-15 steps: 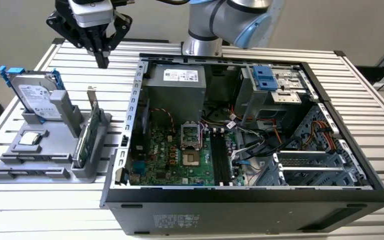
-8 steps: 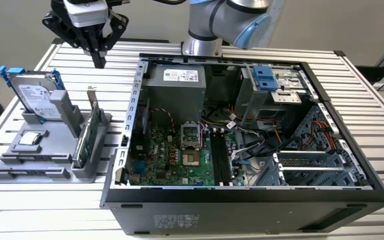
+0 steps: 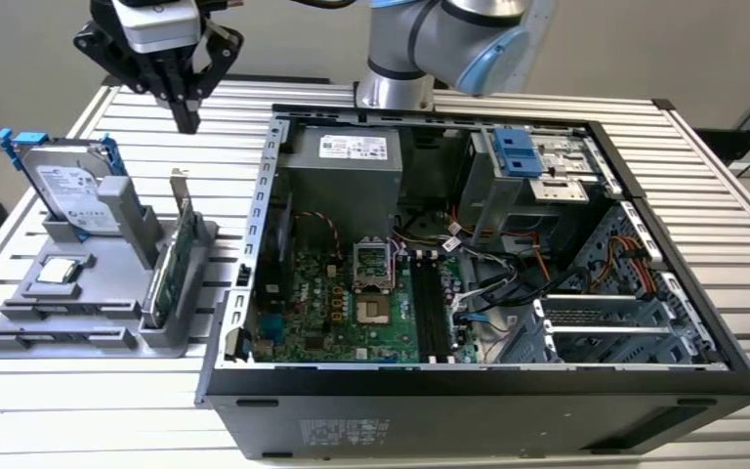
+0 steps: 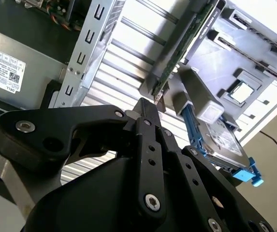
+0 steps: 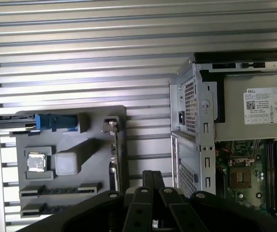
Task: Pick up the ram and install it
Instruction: 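Reach for the ram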
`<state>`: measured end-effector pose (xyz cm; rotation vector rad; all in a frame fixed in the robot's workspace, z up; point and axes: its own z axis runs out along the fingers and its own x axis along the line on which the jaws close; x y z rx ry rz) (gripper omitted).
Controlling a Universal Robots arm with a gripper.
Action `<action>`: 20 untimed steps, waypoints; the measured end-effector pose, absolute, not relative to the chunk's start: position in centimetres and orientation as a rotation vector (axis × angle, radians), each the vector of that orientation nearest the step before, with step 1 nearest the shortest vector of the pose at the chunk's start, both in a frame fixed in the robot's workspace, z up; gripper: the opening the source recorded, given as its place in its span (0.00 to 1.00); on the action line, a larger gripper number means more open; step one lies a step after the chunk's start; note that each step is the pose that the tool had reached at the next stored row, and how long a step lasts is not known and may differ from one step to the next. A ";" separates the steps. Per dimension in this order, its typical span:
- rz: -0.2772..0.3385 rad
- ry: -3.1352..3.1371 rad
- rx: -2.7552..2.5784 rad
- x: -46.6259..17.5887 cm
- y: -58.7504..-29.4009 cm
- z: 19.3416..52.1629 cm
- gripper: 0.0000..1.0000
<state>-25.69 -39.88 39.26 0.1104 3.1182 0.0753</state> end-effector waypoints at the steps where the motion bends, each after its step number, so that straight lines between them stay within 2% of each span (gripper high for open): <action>1: 0.075 3.118 0.110 -25.8 -39.9 39.3 0.00; 20: 0.075 3.118 0.110 -28.1 -39.9 39.3 0.00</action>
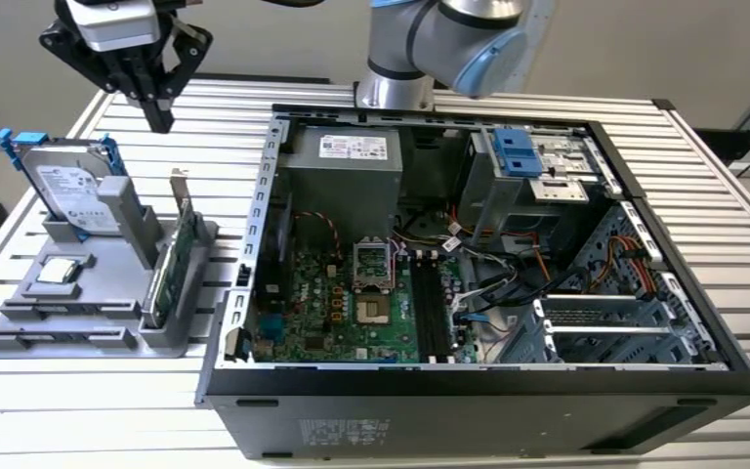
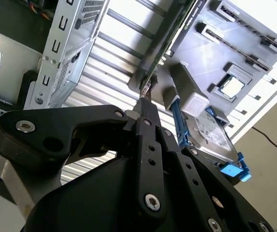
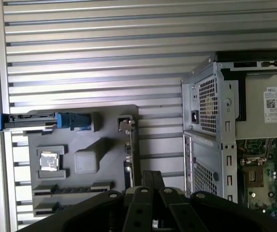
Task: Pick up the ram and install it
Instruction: 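Reach for the ram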
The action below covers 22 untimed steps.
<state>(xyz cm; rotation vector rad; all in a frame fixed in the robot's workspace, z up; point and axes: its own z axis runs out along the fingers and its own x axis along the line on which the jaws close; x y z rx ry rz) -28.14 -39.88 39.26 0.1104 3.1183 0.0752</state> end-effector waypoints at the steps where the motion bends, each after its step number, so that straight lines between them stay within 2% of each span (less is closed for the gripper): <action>1: 0.075 3.118 0.110 -28.2 -39.9 39.3 0.00; 22: 0.075 3.118 0.110 -30.1 -39.9 39.3 0.00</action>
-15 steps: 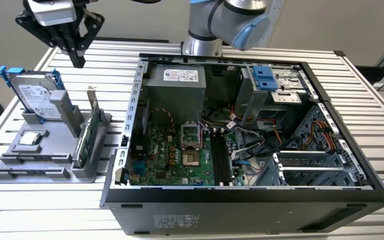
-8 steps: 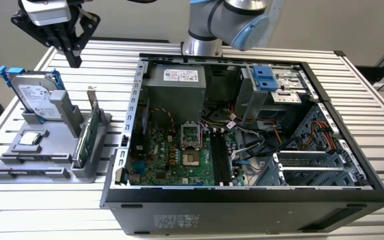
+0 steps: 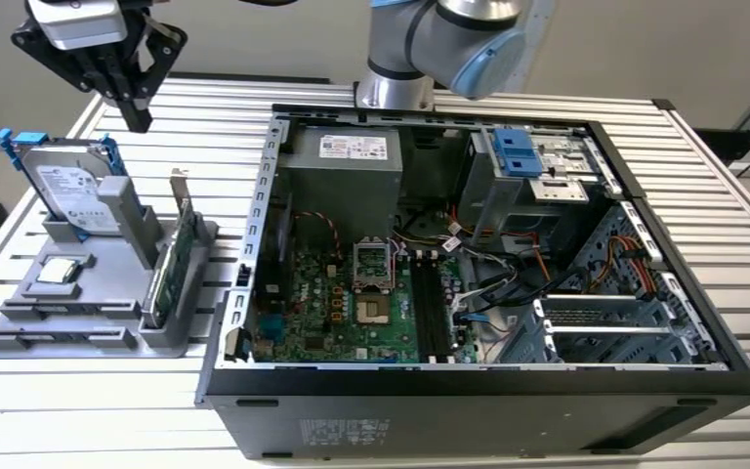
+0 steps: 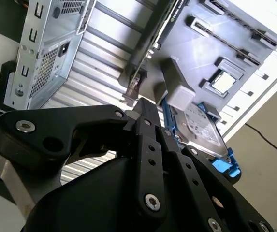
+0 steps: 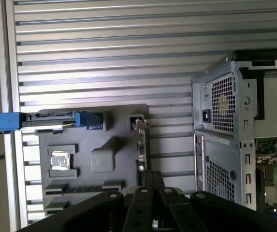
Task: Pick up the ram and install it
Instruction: 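Reach for the ram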
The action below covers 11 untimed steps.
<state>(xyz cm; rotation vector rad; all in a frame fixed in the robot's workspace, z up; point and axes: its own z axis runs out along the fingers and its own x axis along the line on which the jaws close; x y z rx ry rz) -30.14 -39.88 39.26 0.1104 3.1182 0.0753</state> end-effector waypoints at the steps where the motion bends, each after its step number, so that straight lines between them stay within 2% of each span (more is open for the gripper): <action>1: 0.075 3.118 0.111 -30.2 -39.9 39.3 0.00; 11: 0.075 3.118 0.110 -31.1 -39.9 39.3 0.00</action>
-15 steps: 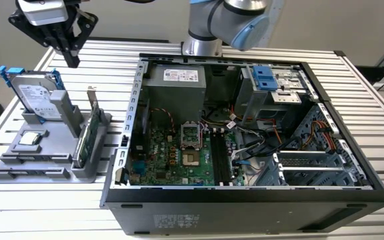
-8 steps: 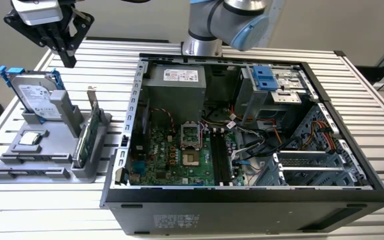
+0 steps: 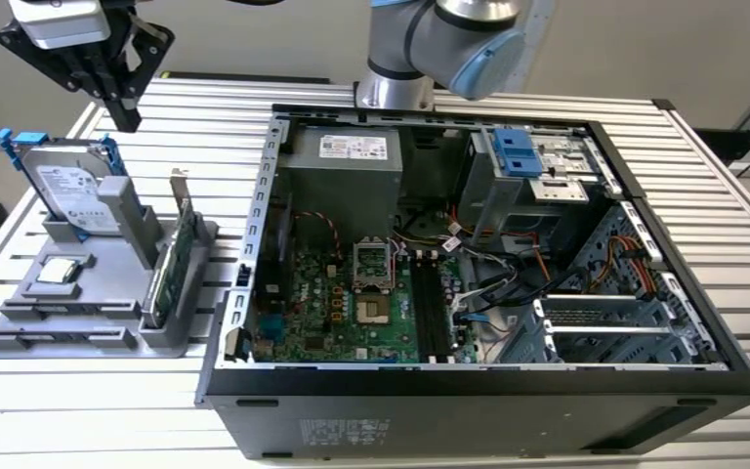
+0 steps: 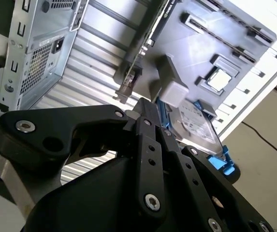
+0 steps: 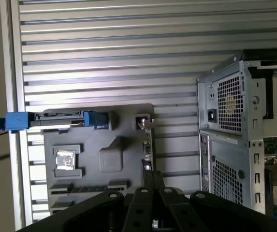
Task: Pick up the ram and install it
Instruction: 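Reach for the ram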
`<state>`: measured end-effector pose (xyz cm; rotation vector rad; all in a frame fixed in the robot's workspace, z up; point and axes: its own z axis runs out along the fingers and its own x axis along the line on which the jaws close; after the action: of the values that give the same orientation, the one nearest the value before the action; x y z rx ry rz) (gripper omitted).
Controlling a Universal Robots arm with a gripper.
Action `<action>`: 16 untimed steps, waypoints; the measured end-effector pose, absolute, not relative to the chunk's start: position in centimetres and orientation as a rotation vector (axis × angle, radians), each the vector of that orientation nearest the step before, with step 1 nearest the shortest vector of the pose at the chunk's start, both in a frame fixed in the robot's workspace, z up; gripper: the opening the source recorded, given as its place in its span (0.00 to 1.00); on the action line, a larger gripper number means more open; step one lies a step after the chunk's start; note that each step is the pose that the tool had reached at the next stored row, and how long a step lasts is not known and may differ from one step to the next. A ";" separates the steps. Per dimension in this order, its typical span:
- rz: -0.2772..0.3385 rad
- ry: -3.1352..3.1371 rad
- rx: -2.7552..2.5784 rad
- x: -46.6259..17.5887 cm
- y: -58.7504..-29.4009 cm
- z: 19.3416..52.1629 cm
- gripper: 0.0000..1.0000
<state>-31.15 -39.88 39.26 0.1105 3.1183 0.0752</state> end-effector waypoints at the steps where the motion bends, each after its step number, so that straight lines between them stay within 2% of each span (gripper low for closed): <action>1: 0.075 3.118 0.110 -31.2 -39.9 39.3 0.00; 16: 0.075 3.118 0.110 -32.4 -39.9 39.3 0.00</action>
<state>-32.44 -39.88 39.26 0.1104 3.1184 0.0752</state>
